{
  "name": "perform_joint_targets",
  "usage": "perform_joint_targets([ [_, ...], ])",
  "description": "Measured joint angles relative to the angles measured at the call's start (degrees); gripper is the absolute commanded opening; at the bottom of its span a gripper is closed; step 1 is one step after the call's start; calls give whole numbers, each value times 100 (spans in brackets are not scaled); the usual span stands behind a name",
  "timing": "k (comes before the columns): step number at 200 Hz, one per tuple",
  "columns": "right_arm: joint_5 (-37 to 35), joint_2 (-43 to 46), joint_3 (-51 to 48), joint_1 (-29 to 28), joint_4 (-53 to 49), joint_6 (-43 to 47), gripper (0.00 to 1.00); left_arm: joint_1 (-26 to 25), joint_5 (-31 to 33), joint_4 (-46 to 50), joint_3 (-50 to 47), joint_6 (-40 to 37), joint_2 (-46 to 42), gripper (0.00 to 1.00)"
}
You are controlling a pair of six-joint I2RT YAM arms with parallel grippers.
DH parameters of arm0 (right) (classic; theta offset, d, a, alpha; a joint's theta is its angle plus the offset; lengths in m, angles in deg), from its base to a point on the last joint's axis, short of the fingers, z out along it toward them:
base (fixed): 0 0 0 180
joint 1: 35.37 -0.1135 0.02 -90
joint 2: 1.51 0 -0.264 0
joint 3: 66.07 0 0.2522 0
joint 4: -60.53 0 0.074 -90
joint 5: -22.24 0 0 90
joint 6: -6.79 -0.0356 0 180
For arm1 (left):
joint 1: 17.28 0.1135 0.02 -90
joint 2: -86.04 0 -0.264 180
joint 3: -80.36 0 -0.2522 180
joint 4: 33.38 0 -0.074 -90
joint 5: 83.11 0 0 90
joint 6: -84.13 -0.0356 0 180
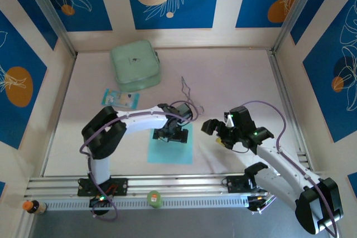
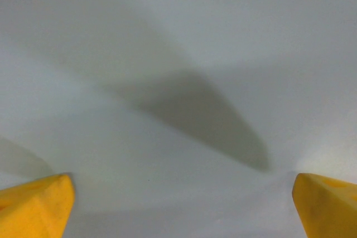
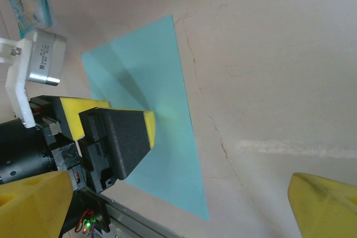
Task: Fold a paper plane with a square sheet of paper (pick it up from the middle)
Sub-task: Move the square sheet of paper to the bottom-center of the table, then first fold a square sheet of paper at the bottom-center of the table.
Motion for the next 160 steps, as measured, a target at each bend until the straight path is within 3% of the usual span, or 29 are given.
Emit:
perform_joint_targets([
  [160,-48,0,4,0,-4,-24,99,-83,68,39,94,31,129,97],
])
